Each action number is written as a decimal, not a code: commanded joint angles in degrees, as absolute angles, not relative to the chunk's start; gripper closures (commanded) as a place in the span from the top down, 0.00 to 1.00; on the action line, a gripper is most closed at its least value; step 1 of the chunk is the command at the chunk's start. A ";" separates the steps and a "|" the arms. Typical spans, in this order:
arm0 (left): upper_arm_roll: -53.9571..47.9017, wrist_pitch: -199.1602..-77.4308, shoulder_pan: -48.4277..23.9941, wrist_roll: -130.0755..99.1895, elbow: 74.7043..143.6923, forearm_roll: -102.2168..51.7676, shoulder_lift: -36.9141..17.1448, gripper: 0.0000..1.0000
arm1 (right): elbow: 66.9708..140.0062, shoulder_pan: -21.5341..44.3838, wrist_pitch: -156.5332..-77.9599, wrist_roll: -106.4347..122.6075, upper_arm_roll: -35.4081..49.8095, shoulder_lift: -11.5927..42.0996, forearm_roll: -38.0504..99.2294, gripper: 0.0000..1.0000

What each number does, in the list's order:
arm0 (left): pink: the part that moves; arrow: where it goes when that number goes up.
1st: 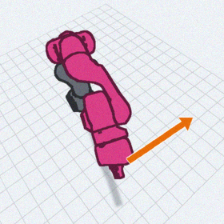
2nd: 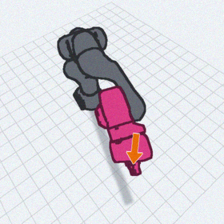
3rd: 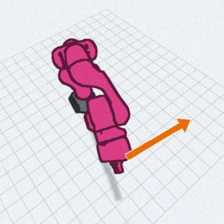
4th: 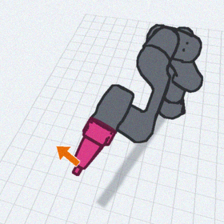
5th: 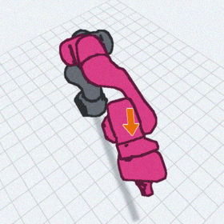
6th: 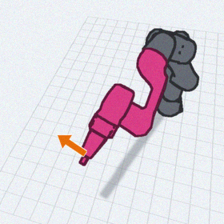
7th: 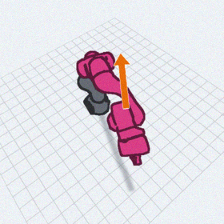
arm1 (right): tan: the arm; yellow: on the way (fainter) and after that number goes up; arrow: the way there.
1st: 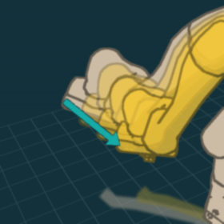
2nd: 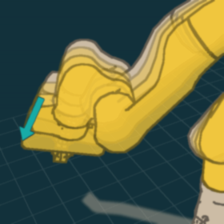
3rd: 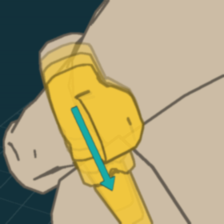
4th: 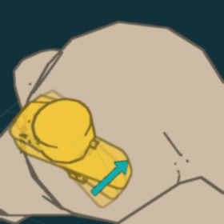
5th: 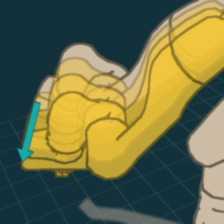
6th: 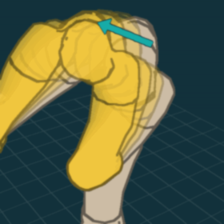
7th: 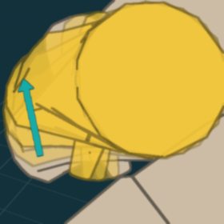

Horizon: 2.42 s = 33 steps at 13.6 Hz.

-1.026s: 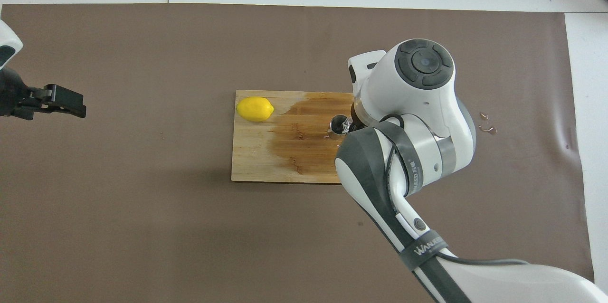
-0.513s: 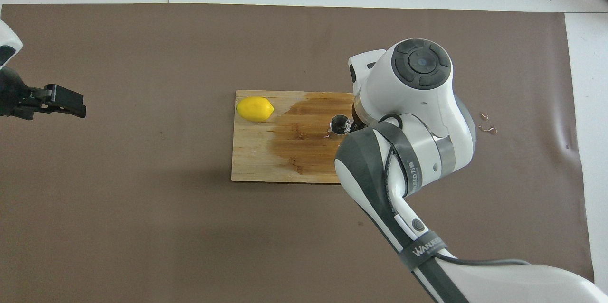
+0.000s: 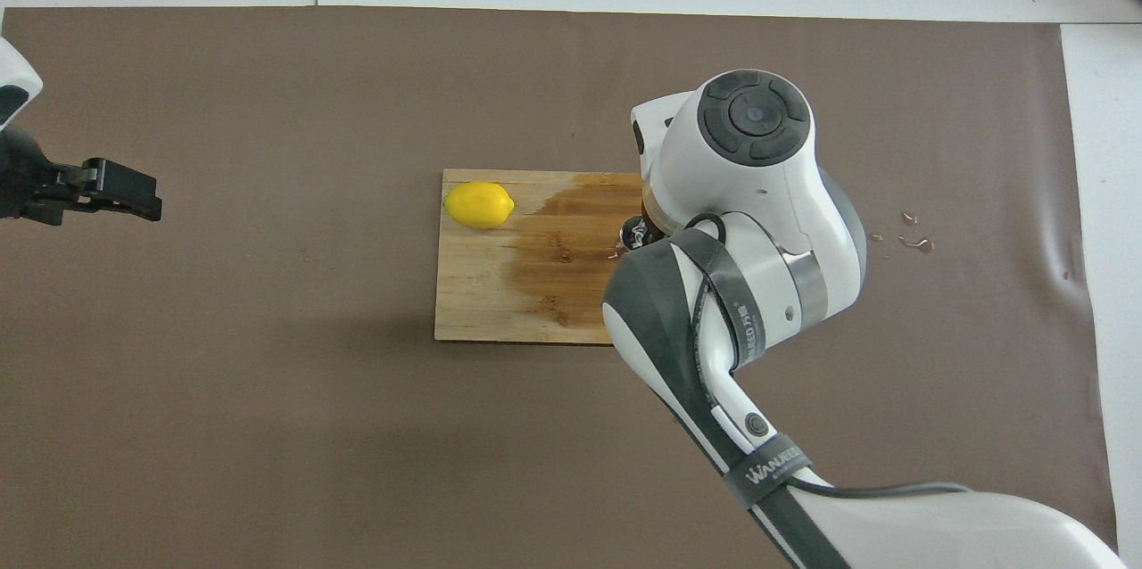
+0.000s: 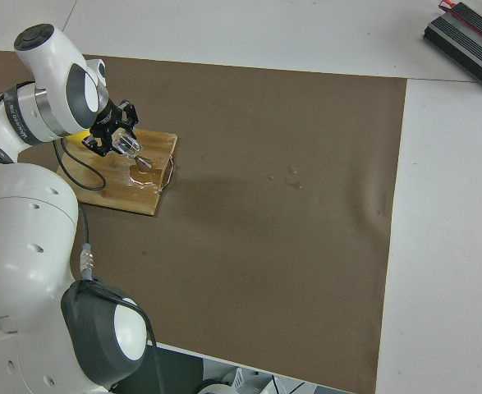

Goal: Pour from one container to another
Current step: 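Tilt the glass with the right gripper to pour into the jigger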

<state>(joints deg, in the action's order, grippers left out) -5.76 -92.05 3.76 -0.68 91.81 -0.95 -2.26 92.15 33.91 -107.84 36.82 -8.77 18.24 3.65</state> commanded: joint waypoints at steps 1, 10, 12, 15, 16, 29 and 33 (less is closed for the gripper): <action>-5.89 -91.58 4.13 -0.62 93.08 -0.35 -0.79 1.00 | 90.53 33.84 -106.26 36.12 -8.18 19.07 0.62 0.00; -5.89 -91.58 4.13 -0.70 93.08 -0.35 -0.79 1.00 | 86.31 33.93 -104.60 35.86 -7.82 22.41 -0.88 0.00; -5.89 -91.58 4.13 -0.70 93.08 -0.35 -0.79 1.00 | 86.31 34.01 -104.41 35.86 -7.82 22.50 -1.23 0.00; -5.89 -91.58 4.13 -0.62 93.08 -0.35 -0.79 1.00 | 86.40 34.19 -104.41 35.86 -7.73 22.41 -1.58 0.00; -5.89 -91.58 4.13 -0.70 93.08 -0.35 -0.79 1.00 | 86.57 34.28 -104.33 35.86 -7.73 22.41 -1.67 0.00; -5.89 -91.58 4.13 -0.62 93.08 -0.35 -0.79 1.00 | 87.19 34.45 -104.06 37.00 -7.29 22.41 -3.43 0.00; -5.89 -91.58 4.13 -0.70 93.08 -0.35 -0.79 1.00 | 86.84 33.58 -103.71 39.71 -7.03 21.71 -1.50 0.00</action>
<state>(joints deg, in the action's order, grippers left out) -5.76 -92.05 3.76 -0.68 91.81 -0.95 -2.23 87.93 34.90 -105.12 37.40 -7.99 22.11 -1.85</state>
